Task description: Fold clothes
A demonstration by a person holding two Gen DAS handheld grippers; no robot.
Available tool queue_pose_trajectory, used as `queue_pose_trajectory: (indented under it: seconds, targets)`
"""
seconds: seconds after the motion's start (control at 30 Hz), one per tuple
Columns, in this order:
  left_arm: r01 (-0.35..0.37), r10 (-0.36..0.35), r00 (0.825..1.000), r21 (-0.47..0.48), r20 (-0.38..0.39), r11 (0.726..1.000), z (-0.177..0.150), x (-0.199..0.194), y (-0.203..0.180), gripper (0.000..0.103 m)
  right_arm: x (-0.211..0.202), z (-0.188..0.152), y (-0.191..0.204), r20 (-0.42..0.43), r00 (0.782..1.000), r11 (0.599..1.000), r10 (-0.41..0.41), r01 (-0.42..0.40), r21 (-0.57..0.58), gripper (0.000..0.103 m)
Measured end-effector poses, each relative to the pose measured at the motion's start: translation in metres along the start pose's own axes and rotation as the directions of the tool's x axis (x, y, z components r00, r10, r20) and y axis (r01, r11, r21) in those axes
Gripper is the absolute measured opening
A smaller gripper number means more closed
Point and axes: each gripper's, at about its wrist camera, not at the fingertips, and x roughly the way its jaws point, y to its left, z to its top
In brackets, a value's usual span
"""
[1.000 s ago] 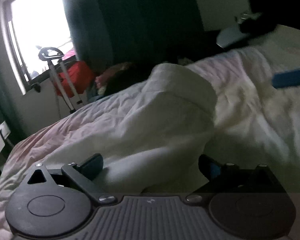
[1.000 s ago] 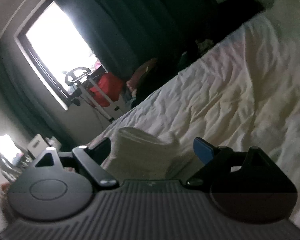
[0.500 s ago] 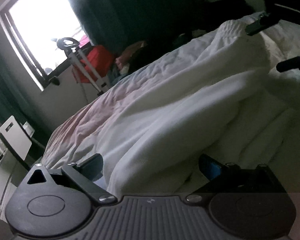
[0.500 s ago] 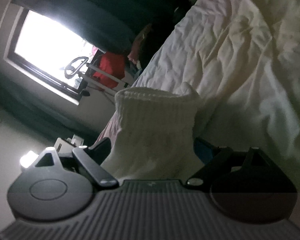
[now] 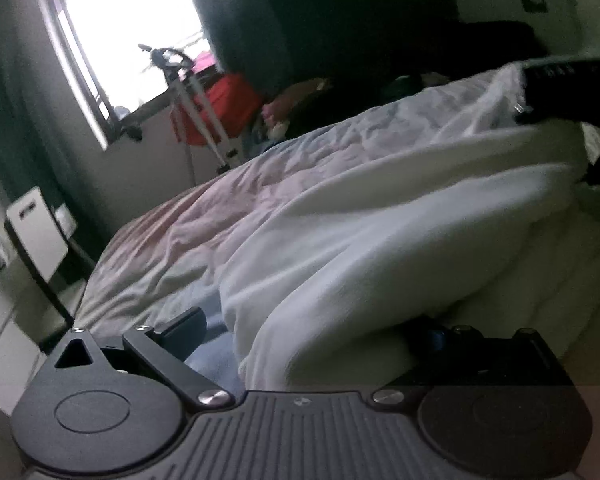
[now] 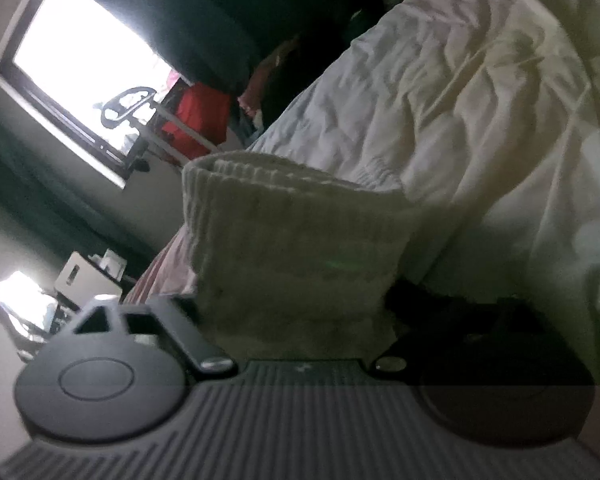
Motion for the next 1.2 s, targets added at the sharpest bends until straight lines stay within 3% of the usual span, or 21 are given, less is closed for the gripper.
queue_pose_trajectory:
  seconds: [0.1, 0.27, 0.33, 0.47, 0.57, 0.77, 0.93, 1.2]
  targets:
    - [-0.007, 0.006, 1.0, -0.066, -0.016, 0.998, -0.001, -0.004, 0.009, 0.103, -0.016, 0.0, 0.008, 0.037, 0.998, 0.998, 0.054, -0.053, -0.027, 0.046]
    - [-0.016, 0.009, 0.999, -0.194, -0.033, 0.981, -0.008, -0.013, 0.032, 0.103, -0.054, 0.0, 0.023, 0.106, 0.975, 0.98, 0.195, -0.191, -0.055, 0.041]
    - [-0.012, 0.0, 0.999, -0.257, -0.046, 0.966, -0.013, -0.018, 0.039, 0.103, -0.061, -0.005, 0.022, 0.097, 0.981, 0.985, 0.166, -0.161, -0.059, 0.041]
    - [-0.012, -0.023, 0.995, -0.362, -0.094, 0.932, -0.027, -0.024, 0.044, 0.103, -0.051, -0.019, -0.015, 0.035, 0.997, 0.993, 0.076, -0.078, 0.088, 0.054]
    - [-0.024, -0.017, 0.994, -0.375, -0.106, 0.927, -0.031, -0.024, 0.041, 0.103, -0.042, -0.029, -0.044, -0.017, 1.0, 0.98, 0.022, -0.018, 0.198, 0.088]
    - [-0.017, -0.031, 0.993, -0.399, -0.113, 0.917, -0.031, -0.025, 0.045, 0.103, -0.041, -0.032, -0.039, -0.023, 1.0, 0.986, 0.014, -0.01, 0.166, 0.089]
    - [-0.007, -0.047, 0.992, -0.427, -0.115, 0.904, -0.032, -0.024, 0.048, 0.103, -0.038, -0.034, -0.042, -0.036, 0.999, 0.978, 0.018, -0.01, 0.208, 0.089]
    - [-0.023, -0.014, 0.995, -0.354, -0.102, 0.935, -0.028, -0.03, 0.039, 0.103, -0.082, -0.026, -0.022, 0.046, 0.997, 0.991, -0.069, 0.063, 0.117, 0.089]
